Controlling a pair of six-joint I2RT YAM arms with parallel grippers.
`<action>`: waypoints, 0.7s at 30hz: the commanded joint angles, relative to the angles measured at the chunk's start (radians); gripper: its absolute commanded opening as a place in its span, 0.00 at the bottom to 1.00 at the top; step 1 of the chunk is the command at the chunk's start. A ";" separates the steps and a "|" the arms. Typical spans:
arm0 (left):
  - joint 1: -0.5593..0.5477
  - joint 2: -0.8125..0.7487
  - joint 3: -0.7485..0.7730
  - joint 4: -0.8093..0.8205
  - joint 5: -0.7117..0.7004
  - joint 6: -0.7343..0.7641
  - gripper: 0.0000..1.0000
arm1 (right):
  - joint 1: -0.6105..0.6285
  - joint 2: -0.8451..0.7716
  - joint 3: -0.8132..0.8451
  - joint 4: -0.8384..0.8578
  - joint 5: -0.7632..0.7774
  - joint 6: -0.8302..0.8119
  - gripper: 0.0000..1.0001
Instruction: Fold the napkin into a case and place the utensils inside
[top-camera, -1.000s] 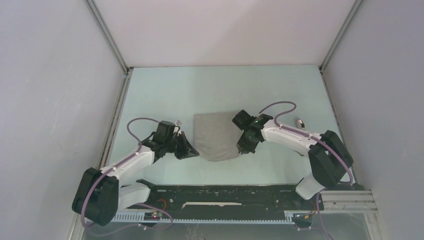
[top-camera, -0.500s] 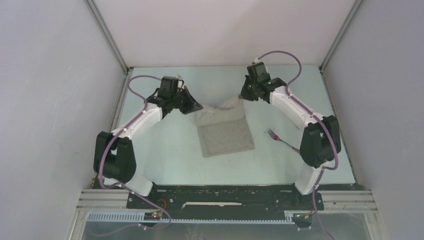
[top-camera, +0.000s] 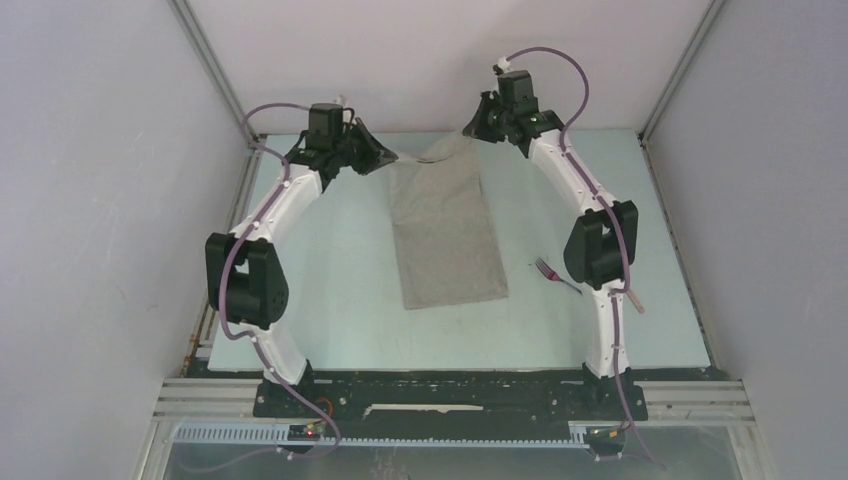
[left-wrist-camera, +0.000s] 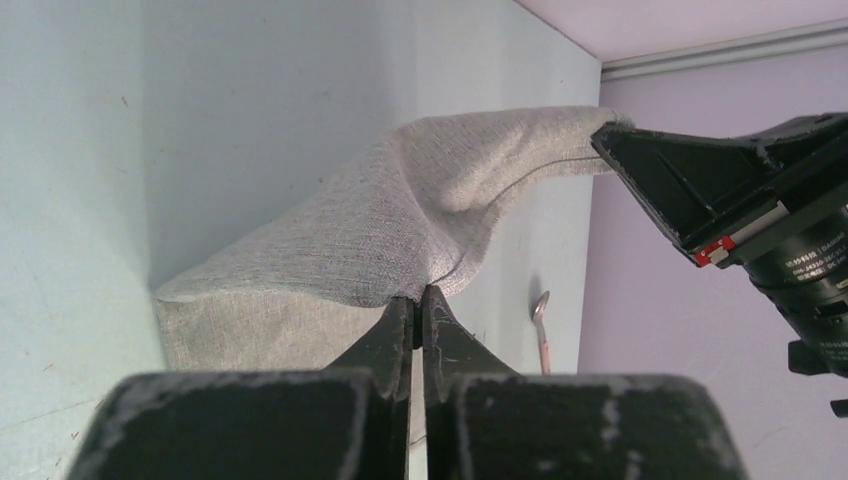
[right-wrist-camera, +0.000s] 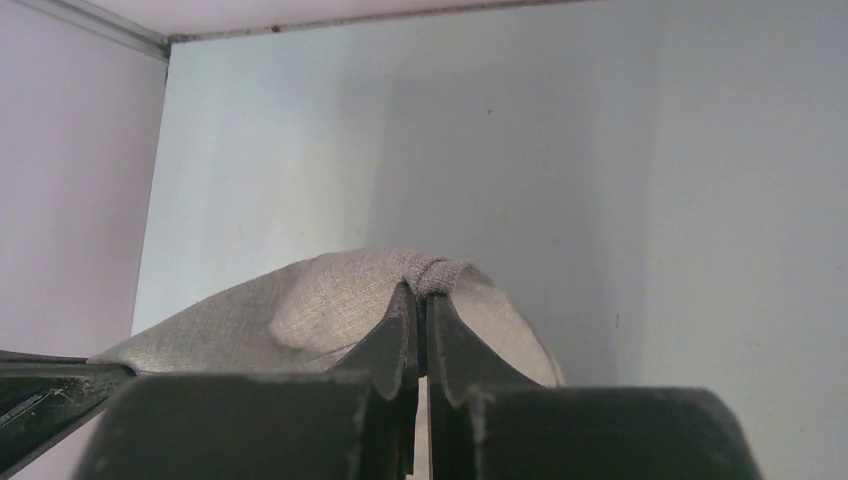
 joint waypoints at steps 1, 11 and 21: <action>0.001 0.010 0.008 0.010 0.051 0.035 0.00 | -0.011 0.012 0.039 -0.003 -0.088 -0.029 0.00; -0.092 -0.151 -0.326 0.060 0.097 0.036 0.00 | -0.003 -0.257 -0.481 0.020 -0.086 -0.022 0.00; -0.216 -0.289 -0.661 0.126 0.049 -0.037 0.00 | 0.006 -0.431 -0.891 0.069 -0.123 0.014 0.00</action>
